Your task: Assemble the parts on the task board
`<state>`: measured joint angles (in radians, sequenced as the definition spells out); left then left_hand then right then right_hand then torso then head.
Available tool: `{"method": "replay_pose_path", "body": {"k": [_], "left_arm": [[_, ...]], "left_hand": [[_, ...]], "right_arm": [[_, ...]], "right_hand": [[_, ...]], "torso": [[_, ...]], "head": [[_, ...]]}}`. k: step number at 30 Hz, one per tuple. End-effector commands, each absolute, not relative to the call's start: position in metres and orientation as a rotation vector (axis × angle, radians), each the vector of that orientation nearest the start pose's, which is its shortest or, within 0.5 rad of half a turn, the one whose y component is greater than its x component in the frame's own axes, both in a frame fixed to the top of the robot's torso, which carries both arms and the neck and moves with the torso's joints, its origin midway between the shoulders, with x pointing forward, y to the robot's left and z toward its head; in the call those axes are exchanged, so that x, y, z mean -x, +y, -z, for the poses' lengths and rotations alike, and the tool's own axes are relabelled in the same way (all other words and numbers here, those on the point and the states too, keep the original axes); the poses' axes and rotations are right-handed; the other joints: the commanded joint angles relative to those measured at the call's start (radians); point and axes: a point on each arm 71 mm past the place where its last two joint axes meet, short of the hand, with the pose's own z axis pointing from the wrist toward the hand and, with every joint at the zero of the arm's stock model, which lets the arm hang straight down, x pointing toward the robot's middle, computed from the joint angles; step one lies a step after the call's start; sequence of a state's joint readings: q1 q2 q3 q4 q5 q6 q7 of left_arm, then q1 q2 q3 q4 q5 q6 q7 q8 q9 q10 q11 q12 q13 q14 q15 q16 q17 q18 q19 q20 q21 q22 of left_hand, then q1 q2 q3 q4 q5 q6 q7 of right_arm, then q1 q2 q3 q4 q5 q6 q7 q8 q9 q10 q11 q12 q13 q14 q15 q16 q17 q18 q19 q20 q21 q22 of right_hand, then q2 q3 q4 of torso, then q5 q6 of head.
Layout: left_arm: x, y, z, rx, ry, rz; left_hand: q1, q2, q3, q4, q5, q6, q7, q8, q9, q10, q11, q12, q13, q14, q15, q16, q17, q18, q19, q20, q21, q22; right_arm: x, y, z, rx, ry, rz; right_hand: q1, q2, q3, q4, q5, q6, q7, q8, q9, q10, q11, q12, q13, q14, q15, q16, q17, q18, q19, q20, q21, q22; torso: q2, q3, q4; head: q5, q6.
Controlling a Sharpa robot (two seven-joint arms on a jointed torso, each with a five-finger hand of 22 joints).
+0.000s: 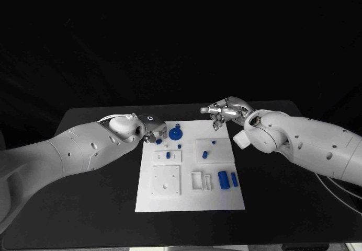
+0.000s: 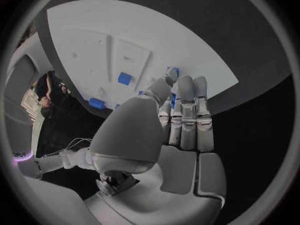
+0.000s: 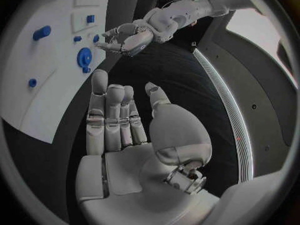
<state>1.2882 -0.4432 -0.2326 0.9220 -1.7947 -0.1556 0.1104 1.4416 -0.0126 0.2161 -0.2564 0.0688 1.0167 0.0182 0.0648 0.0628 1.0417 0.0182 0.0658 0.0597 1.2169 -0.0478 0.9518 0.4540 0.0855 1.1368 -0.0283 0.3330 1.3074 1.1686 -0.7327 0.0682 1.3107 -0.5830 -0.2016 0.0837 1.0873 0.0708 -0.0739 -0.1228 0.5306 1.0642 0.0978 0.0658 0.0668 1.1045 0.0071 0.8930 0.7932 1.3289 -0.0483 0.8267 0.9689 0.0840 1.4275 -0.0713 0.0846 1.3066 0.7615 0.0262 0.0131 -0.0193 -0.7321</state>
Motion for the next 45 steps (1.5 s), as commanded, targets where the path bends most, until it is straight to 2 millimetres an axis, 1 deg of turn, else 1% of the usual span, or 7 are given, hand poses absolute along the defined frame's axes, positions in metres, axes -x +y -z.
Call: {"method": "replay_pose_path", "body": {"k": [1,10,17,30,35,40,45], "left_arm": [[-0.566,0.156,0.233,-0.770,1.732,0.354],[-0.568,0.155,0.240,-0.763,1.747,0.346],[-0.571,0.158,0.245,-0.756,1.770,0.330],[-0.572,0.166,0.256,-0.749,1.811,0.303],[-0.572,0.168,0.260,-0.747,1.820,0.299],[-0.572,0.169,0.263,-0.742,1.822,0.295],[-0.571,0.172,0.267,-0.733,1.811,0.292]], "left_hand": [[-0.006,0.002,-0.002,0.008,-0.004,0.003,0.004,-0.003,-0.001,0.009,0.001,-0.006,-0.001,0.006,0.002,0.003,0.000,0.016,0.011,-0.001,-0.009,0.021],[-0.008,0.007,0.002,0.013,-0.006,0.006,0.006,-0.002,-0.001,0.013,-0.001,-0.006,-0.001,0.007,0.001,0.006,0.001,0.014,0.016,-0.003,-0.017,0.022],[-0.006,0.008,0.005,0.012,-0.005,0.008,0.007,-0.003,-0.001,0.012,-0.001,-0.006,-0.001,0.007,0.001,0.005,0.000,0.014,0.016,-0.004,-0.018,0.023],[-0.016,0.013,0.020,0.009,-0.007,0.038,0.019,-0.002,0.000,0.048,0.002,-0.006,-0.002,0.008,0.002,0.012,0.003,0.012,0.013,-0.008,-0.007,0.024],[-0.034,0.007,0.009,0.024,-0.012,0.055,0.025,-0.002,0.000,0.075,0.005,-0.006,-0.001,0.011,0.003,0.015,0.004,0.010,0.017,-0.005,-0.018,0.018],[-0.039,0.001,-0.024,0.053,-0.012,0.097,0.033,-0.001,0.002,0.128,0.007,-0.006,-0.001,0.017,0.005,0.021,0.006,0.006,0.041,-0.004,-0.055,0.008],[-0.031,0.006,-0.056,0.065,-0.010,0.120,0.038,-0.001,0.003,0.165,0.009,-0.006,0.000,0.027,0.004,0.031,0.010,0.005,0.061,-0.005,-0.077,0.009]], "right_arm": [[-0.529,-0.205,0.183,-0.657,1.723,-1.204],[-0.529,-0.204,0.183,-0.656,1.724,-1.206],[-0.529,-0.203,0.183,-0.655,1.725,-1.208],[-0.529,-0.203,0.183,-0.654,1.726,-1.209],[-0.529,-0.203,0.183,-0.654,1.726,-1.209],[-0.529,-0.203,0.183,-0.654,1.726,-1.210],[-0.529,-0.202,0.183,-0.653,1.727,-1.211]], "right_hand": [[-0.005,-0.002,0.007,0.001,0.003,0.008,0.001,-0.003,-0.001,0.000,-0.003,0.003,0.000,0.002,-0.006,0.001,0.000,0.001,0.006,0.000,-0.002,0.002],[-0.004,-0.003,0.009,0.001,0.003,0.010,0.000,-0.003,-0.001,0.001,-0.004,0.003,0.000,0.002,-0.007,0.002,0.000,0.001,0.006,-0.001,-0.002,0.002],[-0.004,-0.003,0.009,0.001,0.003,0.010,0.000,-0.003,-0.001,0.001,-0.004,0.003,0.000,0.002,-0.007,0.002,0.000,0.001,0.006,-0.001,-0.002,0.002],[-0.004,-0.003,0.009,0.001,0.003,0.010,0.000,-0.003,-0.001,0.001,-0.004,0.003,0.000,0.002,-0.007,0.002,0.000,0.001,0.006,-0.001,-0.002,0.002],[-0.004,-0.003,0.009,0.001,0.003,0.010,0.000,-0.003,-0.001,0.001,-0.004,0.003,0.000,0.002,-0.007,0.002,0.000,0.001,0.006,-0.001,-0.002,0.002],[-0.004,-0.003,0.009,0.001,0.003,0.010,0.000,-0.003,-0.001,0.001,-0.004,0.003,0.000,0.002,-0.007,0.002,0.000,0.001,0.006,-0.001,-0.002,0.002],[-0.004,-0.003,0.009,0.001,0.003,0.010,0.000,-0.003,-0.001,0.001,-0.004,0.003,0.000,0.002,-0.007,0.002,0.000,0.001,0.006,-0.001,-0.002,0.002]], "torso": [[0.000,0.0003,0.0000],[0.000,-0.0006,0.0001],[0.000,0.0004,-0.0002],[0.001,-0.0009,0.0000],[0.000,-0.0011,0.0009],[0.000,-0.0006,0.0017],[0.000,-0.0005,0.0009]], "head": [[-0.001,-0.001],[-0.001,-0.001],[-0.001,-0.003],[-0.003,-0.006],[-0.003,-0.009],[-0.003,-0.010],[-0.003,-0.012]]}}
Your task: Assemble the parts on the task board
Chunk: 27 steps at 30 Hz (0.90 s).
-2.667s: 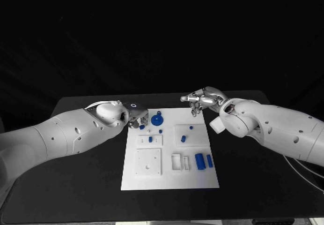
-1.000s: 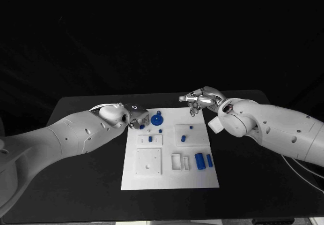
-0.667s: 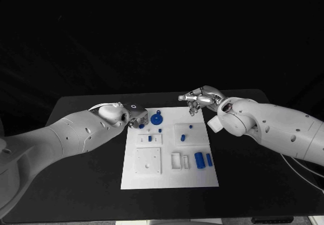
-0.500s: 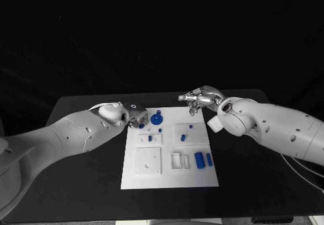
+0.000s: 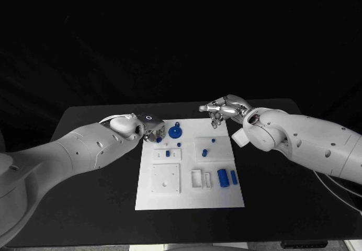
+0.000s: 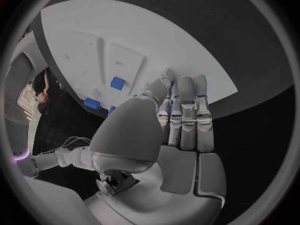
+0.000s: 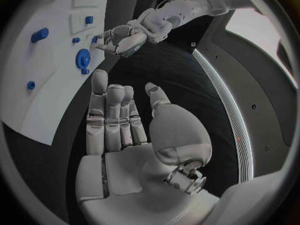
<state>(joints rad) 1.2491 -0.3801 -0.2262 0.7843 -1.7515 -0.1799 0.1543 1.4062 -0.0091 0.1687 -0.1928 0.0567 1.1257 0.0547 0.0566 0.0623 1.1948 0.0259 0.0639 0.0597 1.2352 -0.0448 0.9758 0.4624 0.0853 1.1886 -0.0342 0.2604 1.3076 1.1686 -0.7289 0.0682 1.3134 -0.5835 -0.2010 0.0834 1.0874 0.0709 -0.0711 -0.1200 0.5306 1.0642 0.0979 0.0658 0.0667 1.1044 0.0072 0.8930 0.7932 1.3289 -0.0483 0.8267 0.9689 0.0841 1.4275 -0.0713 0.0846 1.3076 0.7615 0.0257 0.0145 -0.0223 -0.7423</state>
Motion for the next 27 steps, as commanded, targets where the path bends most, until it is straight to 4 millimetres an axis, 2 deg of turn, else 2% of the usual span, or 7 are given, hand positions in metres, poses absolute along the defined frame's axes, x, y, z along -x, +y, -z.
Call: {"method": "replay_pose_path", "body": {"k": [1,10,16,18,27], "left_arm": [[-0.571,0.172,0.268,-0.732,1.810,0.292],[-0.567,0.172,0.278,-0.726,1.798,0.309],[-0.565,0.172,0.279,-0.690,1.759,0.329],[-0.565,0.173,0.278,-0.672,1.742,0.340],[-0.561,0.178,0.273,-0.590,1.681,0.402]], "left_hand": [[0.007,0.004,-0.016,0.004,0.002,0.019,0.002,0.006,0.004,0.020,0.002,-0.005,-0.001,0.010,0.002,0.007,0.002,0.005,0.013,0.001,-0.010,0.010],[0.002,0.009,-0.065,0.024,0.002,0.036,0.007,0.007,0.006,0.041,0.004,-0.004,0.000,0.018,0.005,0.009,0.002,0.002,0.044,0.002,-0.064,0.014],[-0.018,-0.008,-0.073,0.038,0.022,0.020,0.035,0.006,0.005,0.067,0.021,-0.004,0.000,0.035,0.023,0.011,0.002,0.015,0.068,0.011,-0.076,0.009],[-0.018,-0.011,-0.069,0.041,0.036,0.017,0.043,0.007,0.005,0.077,0.024,-0.004,0.000,0.046,0.023,0.012,0.002,0.017,0.079,0.008,-0.077,0.010],[-0.019,-0.013,-0.017,0.032,0.127,0.044,0.038,0.008,0.006,0.113,0.013,-0.005,0.001,0.073,0.011,0.007,0.008,0.007,0.098,-0.013,-0.066,0.021]], "right_arm": [[-0.529,-0.202,0.183,-0.653,1.727,-1.211],[-0.529,-0.202,0.183,-0.653,1.726,-1.211],[-0.529,-0.202,0.183,-0.654,1.725,-1.210],[-0.529,-0.202,0.183,-0.654,1.725,-1.210],[-0.528,-0.203,0.183,-0.654,1.722,-1.209]], "right_hand": [[-0.004,-0.003,0.006,-0.002,0.003,0.010,0.000,-0.003,-0.001,0.001,-0.004,0.003,0.000,0.002,-0.007,0.002,0.000,0.000,0.006,-0.001,-0.002,0.001],[-0.004,-0.003,0.006,-0.002,0.003,0.010,0.000,-0.003,-0.001,0.001,-0.004,0.003,0.000,0.002,-0.007,0.002,0.000,0.000,0.006,-0.001,-0.002,0.001],[-0.004,-0.003,0.006,-0.002,0.003,0.010,0.000,-0.003,-0.001,0.001,-0.004,0.003,0.000,0.002,-0.007,0.002,0.000,0.000,0.006,-0.001,-0.002,0.001],[-0.004,-0.003,0.006,-0.002,0.003,0.010,0.000,-0.003,-0.001,0.001,-0.004,0.003,0.000,0.002,-0.007,0.002,0.000,0.000,0.006,-0.001,-0.002,0.001],[-0.004,-0.003,0.009,0.000,0.006,0.012,0.000,-0.003,-0.001,0.002,-0.004,0.003,0.001,0.002,-0.007,0.002,0.001,0.000,0.007,-0.001,-0.002,0.002]], "torso": [[0.000,0.0000,-0.0004],[0.000,0.0006,-0.0005],[-0.001,0.0006,-0.0003],[-0.001,0.0008,0.0000],[-0.001,0.0004,0.0002]], "head": [[0.000,-0.002],[0.000,-0.003],[0.001,-0.001],[0.002,0.001],[0.001,0.004]]}}
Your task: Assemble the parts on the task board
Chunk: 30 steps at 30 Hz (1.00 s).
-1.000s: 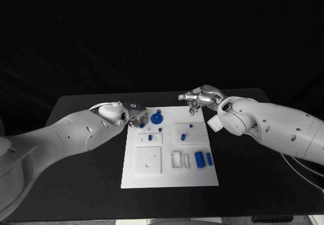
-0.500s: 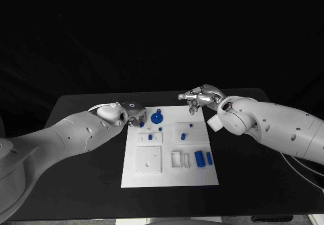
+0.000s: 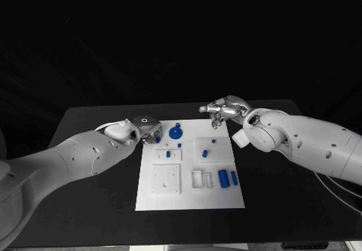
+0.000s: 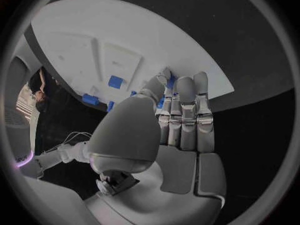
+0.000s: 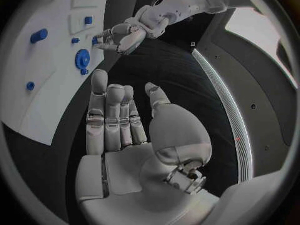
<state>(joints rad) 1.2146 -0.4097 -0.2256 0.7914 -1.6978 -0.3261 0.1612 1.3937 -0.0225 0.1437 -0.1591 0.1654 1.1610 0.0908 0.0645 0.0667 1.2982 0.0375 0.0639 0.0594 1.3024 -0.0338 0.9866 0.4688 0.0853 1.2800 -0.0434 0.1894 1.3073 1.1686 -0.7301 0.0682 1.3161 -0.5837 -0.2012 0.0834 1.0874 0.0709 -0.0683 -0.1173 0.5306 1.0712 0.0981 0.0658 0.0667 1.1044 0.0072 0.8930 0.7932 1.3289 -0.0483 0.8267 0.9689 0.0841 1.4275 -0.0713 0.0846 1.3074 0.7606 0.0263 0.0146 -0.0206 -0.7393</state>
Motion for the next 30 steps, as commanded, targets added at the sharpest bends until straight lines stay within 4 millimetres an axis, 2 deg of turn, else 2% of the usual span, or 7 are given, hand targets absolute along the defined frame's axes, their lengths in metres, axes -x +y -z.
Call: {"method": "replay_pose_path", "body": {"k": [1,3,8,17,30], "left_arm": [[-0.561,0.179,0.273,-0.579,1.674,0.412],[-0.559,0.180,0.271,-0.558,1.662,0.429],[-0.556,0.186,0.267,-0.491,1.628,0.477],[-0.553,0.194,0.256,-0.389,1.581,0.540],[-0.552,0.194,0.236,-0.293,1.533,0.607]], "left_hand": [[-0.006,0.000,0.012,-0.003,0.029,0.011,0.002,0.000,0.002,0.011,0.001,-0.005,0.001,0.008,-0.001,-0.004,0.002,0.007,0.008,-0.005,0.007,0.022],[-0.012,-0.007,0.028,-0.008,0.042,0.012,0.001,-0.001,0.001,0.011,0.000,-0.005,0.001,0.013,-0.003,-0.006,0.005,0.005,0.009,-0.009,0.016,0.023],[-0.023,-0.016,0.055,-0.009,0.046,0.011,0.002,-0.001,0.002,0.009,0.001,-0.005,0.001,0.019,-0.006,-0.012,0.011,0.002,0.006,-0.014,0.034,0.022],[-0.028,-0.021,0.067,-0.004,0.049,0.008,0.003,-0.001,0.001,0.004,0.003,-0.005,0.001,0.021,-0.007,-0.015,0.016,0.000,0.004,-0.016,0.043,0.021],[-0.032,-0.028,0.072,0.002,0.049,0.004,0.003,-0.001,0.001,0.001,0.004,-0.005,0.001,0.022,-0.007,-0.017,0.019,0.000,0.003,-0.016,0.046,0.020]], "right_arm": [[-0.528,-0.203,0.182,-0.654,1.721,-1.209],[-0.528,-0.204,0.182,-0.655,1.721,-1.208],[-0.528,-0.205,0.182,-0.655,1.719,-1.205],[-0.528,-0.204,0.182,-0.654,1.720,-1.198],[-0.528,-0.202,0.183,-0.645,1.722,-1.168]], "right_hand": [[-0.005,-0.003,0.006,-0.001,0.008,0.005,-0.001,-0.003,-0.001,0.002,-0.004,0.003,0.001,0.002,-0.007,0.001,0.001,0.000,0.007,-0.001,-0.002,0.003],[-0.005,-0.003,0.007,-0.001,0.011,0.004,-0.001,-0.003,-0.001,0.002,-0.005,0.003,0.001,0.002,-0.007,0.002,0.001,0.000,0.007,-0.001,-0.002,0.003],[-0.005,-0.005,0.008,-0.002,0.017,0.004,-0.001,-0.003,-0.001,0.002,-0.005,0.003,0.001,0.003,-0.007,0.002,0.001,0.000,0.007,-0.001,-0.002,0.003],[-0.006,-0.006,0.010,-0.001,0.020,0.004,0.000,-0.003,-0.001,0.002,-0.005,0.003,0.001,0.002,-0.007,0.001,0.001,0.000,0.007,-0.001,-0.002,0.003],[-0.006,-0.008,0.015,-0.002,0.028,0.003,-0.001,-0.003,-0.001,0.001,-0.005,0.002,0.001,0.003,-0.007,0.001,0.001,0.001,0.007,-0.001,-0.002,0.002]], "torso": [[0.000,-0.0007,0.0003],[0.000,-0.0011,0.0009],[-0.001,-0.0007,0.0022],[0.000,-0.0019,0.0007],[-0.001,-0.0007,0.0009]], "head": [[0.000,0.002],[-0.001,0.003],[-0.001,0.004],[0.005,0.008],[0.010,0.012]]}}
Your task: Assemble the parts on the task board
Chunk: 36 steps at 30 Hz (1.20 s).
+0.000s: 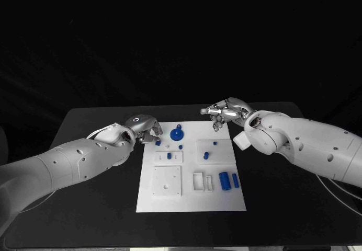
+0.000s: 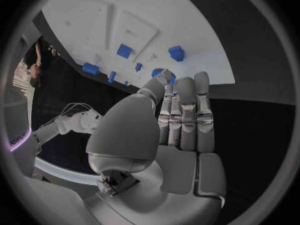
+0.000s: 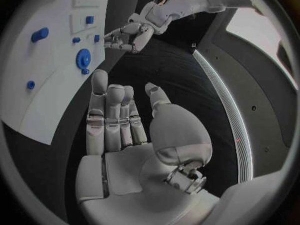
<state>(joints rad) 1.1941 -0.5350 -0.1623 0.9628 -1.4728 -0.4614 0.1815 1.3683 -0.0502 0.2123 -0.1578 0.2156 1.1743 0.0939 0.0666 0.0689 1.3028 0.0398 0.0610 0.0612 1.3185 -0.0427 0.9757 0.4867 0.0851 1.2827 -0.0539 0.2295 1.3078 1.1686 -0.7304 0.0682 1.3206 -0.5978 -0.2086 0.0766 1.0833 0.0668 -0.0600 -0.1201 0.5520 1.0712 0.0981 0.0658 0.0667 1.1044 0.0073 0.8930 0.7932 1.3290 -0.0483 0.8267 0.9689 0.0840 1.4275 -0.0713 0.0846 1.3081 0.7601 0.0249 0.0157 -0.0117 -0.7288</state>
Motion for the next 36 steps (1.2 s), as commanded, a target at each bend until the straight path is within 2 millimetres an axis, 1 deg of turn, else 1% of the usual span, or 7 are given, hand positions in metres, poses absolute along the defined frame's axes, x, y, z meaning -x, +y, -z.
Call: {"method": "replay_pose_path", "body": {"k": [1,10,12,14,17,27,36], "left_arm": [[-0.552,0.195,0.235,-0.290,1.534,0.608],[-0.559,0.201,0.235,-0.298,1.594,0.536],[-0.560,0.199,0.236,-0.342,1.604,0.515],[-0.560,0.197,0.238,-0.401,1.615,0.500],[-0.561,0.192,0.240,-0.488,1.628,0.482],[-0.564,0.187,0.252,-0.696,1.713,0.398],[-0.562,0.185,0.259,-0.765,1.760,0.383]], "left_hand": [[-0.007,0.000,0.003,0.001,-0.001,-0.009,0.000,-0.003,-0.001,-0.003,0.001,-0.002,-0.001,0.006,0.002,-0.006,0.001,0.000,0.001,-0.005,0.006,0.020],[-0.013,-0.027,-0.007,0.022,-0.054,-0.085,0.014,-0.004,-0.005,-0.075,0.025,-0.002,-0.001,-0.020,0.021,-0.020,-0.004,0.004,-0.020,0.012,-0.010,0.014],[0.078,0.001,0.052,-0.025,-0.038,-0.083,0.002,-0.004,-0.005,-0.083,0.020,-0.003,-0.002,-0.035,0.004,-0.027,-0.007,0.012,-0.033,0.000,-0.001,0.030],[0.104,-0.029,0.173,-0.110,0.004,-0.070,-0.029,-0.006,-0.006,-0.083,0.011,-0.005,-0.003,-0.058,-0.010,-0.031,-0.009,-0.004,-0.099,-0.020,0.120,0.030],[0.075,-0.046,0.292,-0.124,-0.029,-0.065,-0.039,-0.006,-0.005,-0.103,0.014,-0.004,-0.002,-0.080,0.001,0.004,-0.005,0.030,-0.227,0.002,0.376,0.025],[0.098,-0.082,0.250,-0.126,-0.084,-0.074,-0.072,-0.004,-0.004,-0.165,-0.019,-0.002,-0.001,-0.117,-0.008,0.008,-0.016,0.015,-0.249,0.004,0.373,0.023],[0.135,-0.086,0.219,-0.123,-0.090,-0.094,-0.089,-0.004,-0.004,-0.207,-0.019,-0.001,0.000,-0.137,-0.004,0.026,-0.030,0.014,-0.259,0.012,0.359,0.021]], "right_arm": [[-0.528,-0.202,0.183,-0.645,1.722,-1.166],[-0.528,-0.202,0.183,-0.644,1.722,-1.146],[-0.528,-0.202,0.183,-0.641,1.722,-1.143],[-0.528,-0.201,0.183,-0.638,1.723,-1.141],[-0.528,-0.200,0.183,-0.636,1.724,-1.140],[-0.528,-0.198,0.183,-0.633,1.727,-1.143],[-0.528,-0.197,0.183,-0.631,1.729,-1.145]], "right_hand": [[-0.002,-0.004,0.007,0.001,0.007,0.003,-0.001,-0.003,-0.001,0.001,-0.005,0.002,0.001,0.003,-0.007,0.001,0.000,0.001,0.007,-0.001,-0.002,0.002],[-0.001,-0.005,0.011,-0.002,0.009,0.004,-0.001,-0.003,-0.001,0.002,-0.005,0.002,0.000,0.003,-0.007,0.001,0.000,0.001,0.007,-0.002,-0.002,0.001],[-0.002,-0.004,0.015,-0.002,0.015,0.004,-0.001,-0.003,-0.001,0.002,-0.006,0.002,0.000,0.003,-0.008,0.001,0.000,0.001,0.008,-0.002,-0.002,0.001],[-0.003,-0.004,0.017,-0.003,0.018,0.004,-0.001,-0.004,-0.001,0.002,-0.006,0.002,0.000,0.003,-0.008,0.000,0.000,0.001,0.008,-0.002,-0.002,0.001],[-0.003,-0.004,0.017,-0.003,0.018,0.004,-0.001,-0.004,-0.001,0.002,-0.006,0.002,0.000,0.003,-0.008,0.000,0.000,0.001,0.008,-0.002,-0.002,0.001],[-0.004,-0.006,0.023,-0.006,0.020,0.004,-0.001,-0.003,-0.001,0.003,-0.006,0.002,0.000,0.003,-0.008,0.000,0.000,0.001,0.009,-0.002,-0.002,0.001],[-0.007,-0.006,0.028,-0.005,0.019,0.004,-0.001,-0.003,-0.001,0.003,-0.006,0.002,0.000,0.003,-0.008,0.000,0.000,0.001,0.009,-0.002,-0.002,0.000]], "torso": [[0.000,0.0009,-0.0006],[0.001,0.0024,-0.0012],[0.001,0.0023,-0.0017],[0.001,0.0015,-0.0033],[0.001,0.0018,-0.0030],[0.002,0.0027,-0.0031],[0.001,0.0011,-0.0026]], "head": [[0.002,0.002],[0.004,0.004],[0.005,0.008],[0.005,0.007],[0.005,0.007],[0.002,0.009],[-0.001,0.005]]}}
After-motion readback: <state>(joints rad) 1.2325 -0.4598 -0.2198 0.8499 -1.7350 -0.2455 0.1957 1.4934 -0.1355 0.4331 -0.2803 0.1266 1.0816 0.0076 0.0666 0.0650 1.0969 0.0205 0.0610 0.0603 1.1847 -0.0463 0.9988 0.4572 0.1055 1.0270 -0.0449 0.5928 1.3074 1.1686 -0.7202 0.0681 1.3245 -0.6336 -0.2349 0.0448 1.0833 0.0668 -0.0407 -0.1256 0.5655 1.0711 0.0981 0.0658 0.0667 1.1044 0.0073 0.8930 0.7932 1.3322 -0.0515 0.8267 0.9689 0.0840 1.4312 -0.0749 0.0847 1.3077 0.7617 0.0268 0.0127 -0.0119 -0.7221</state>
